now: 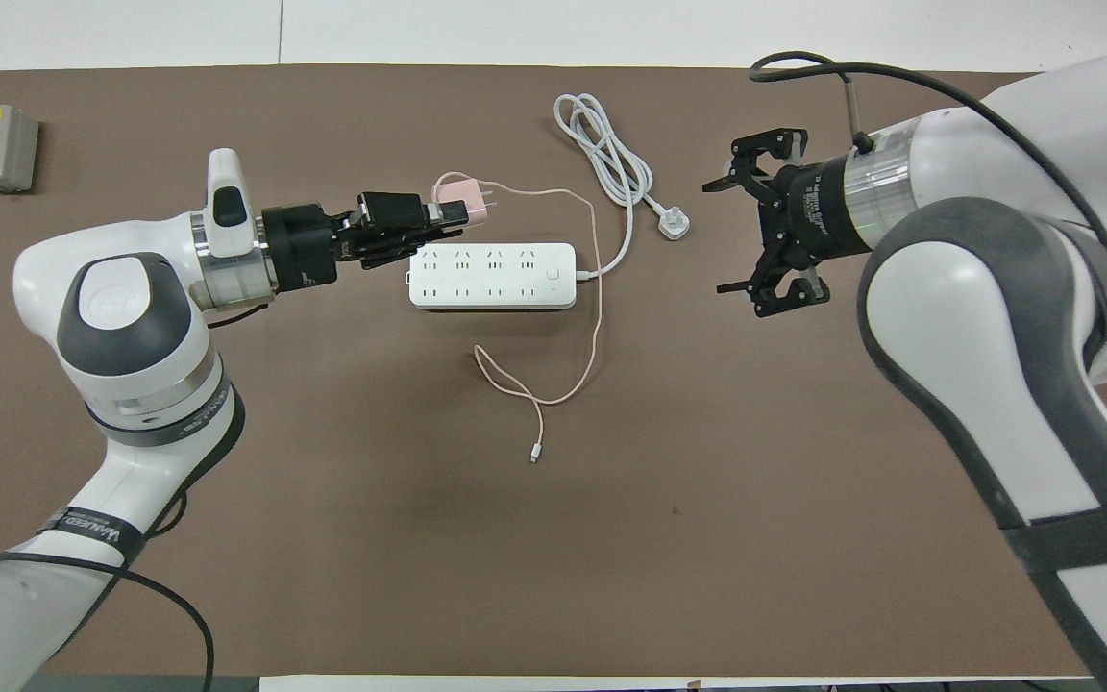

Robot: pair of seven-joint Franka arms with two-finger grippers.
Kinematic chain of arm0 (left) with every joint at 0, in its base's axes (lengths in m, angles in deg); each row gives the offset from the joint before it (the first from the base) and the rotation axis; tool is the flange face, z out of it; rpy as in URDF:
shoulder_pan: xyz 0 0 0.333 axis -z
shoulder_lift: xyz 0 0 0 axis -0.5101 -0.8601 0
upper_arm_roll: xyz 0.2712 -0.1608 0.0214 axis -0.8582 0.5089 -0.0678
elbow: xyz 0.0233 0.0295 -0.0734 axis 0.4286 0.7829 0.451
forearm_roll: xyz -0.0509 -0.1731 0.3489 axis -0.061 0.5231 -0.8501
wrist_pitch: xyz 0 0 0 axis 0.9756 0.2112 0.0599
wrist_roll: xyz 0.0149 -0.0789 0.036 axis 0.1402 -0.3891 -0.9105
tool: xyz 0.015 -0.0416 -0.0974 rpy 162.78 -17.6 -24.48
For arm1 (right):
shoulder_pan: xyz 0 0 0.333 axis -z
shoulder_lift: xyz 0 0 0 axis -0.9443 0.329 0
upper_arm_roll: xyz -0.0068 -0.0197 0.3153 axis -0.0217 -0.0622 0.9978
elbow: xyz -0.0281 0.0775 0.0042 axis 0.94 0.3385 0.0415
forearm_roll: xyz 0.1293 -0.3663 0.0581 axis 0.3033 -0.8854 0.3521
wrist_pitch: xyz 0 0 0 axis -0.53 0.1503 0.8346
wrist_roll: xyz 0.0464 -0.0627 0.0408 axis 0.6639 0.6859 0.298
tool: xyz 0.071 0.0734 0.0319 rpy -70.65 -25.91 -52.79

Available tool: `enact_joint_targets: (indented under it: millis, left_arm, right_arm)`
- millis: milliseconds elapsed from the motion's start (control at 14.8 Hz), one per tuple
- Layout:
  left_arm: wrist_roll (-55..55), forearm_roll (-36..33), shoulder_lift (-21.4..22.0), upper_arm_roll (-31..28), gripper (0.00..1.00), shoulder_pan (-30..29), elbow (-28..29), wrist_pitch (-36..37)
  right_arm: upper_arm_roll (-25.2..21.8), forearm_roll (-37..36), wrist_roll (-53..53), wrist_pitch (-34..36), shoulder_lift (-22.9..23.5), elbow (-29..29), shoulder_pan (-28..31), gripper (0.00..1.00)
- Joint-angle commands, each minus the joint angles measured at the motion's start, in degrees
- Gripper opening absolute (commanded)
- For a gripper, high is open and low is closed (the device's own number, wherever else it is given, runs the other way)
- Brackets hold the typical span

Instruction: Plug charger into power strip

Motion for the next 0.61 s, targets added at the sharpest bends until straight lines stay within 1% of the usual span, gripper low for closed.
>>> enact_joint_targets:
  millis: [0, 203, 338, 540]
  left_arm:
    - [-4.67, -13.67, 3.05, -0.06, 0.00, -5.84, 1.21, 2.79]
    - [-6.69, -27.21, 3.58, -0.15, 0.00, -10.33, -1.07, 7.80]
    - [-10.80, -38.36, 3.58, -0.15, 0.00, -11.83, -4.75, 12.10]
    - [-18.63, -54.36, 3.49, -0.15, 0.00, -12.10, -11.17, 20.89]
  right_arm:
    - [0.58, -4.37, -13.77, 5.11, -2.11, -0.36, 4.51, 1.00]
    - [0.58, -10.97, -29.96, 9.42, -3.52, -0.45, 6.71, 1.00]
    - [0.58, -14.75, -38.58, 10.83, -4.58, -0.45, 8.03, 1.00]
    - [0.58, -19.76, -53.15, 12.77, -6.07, -0.36, 10.32, 1.00]
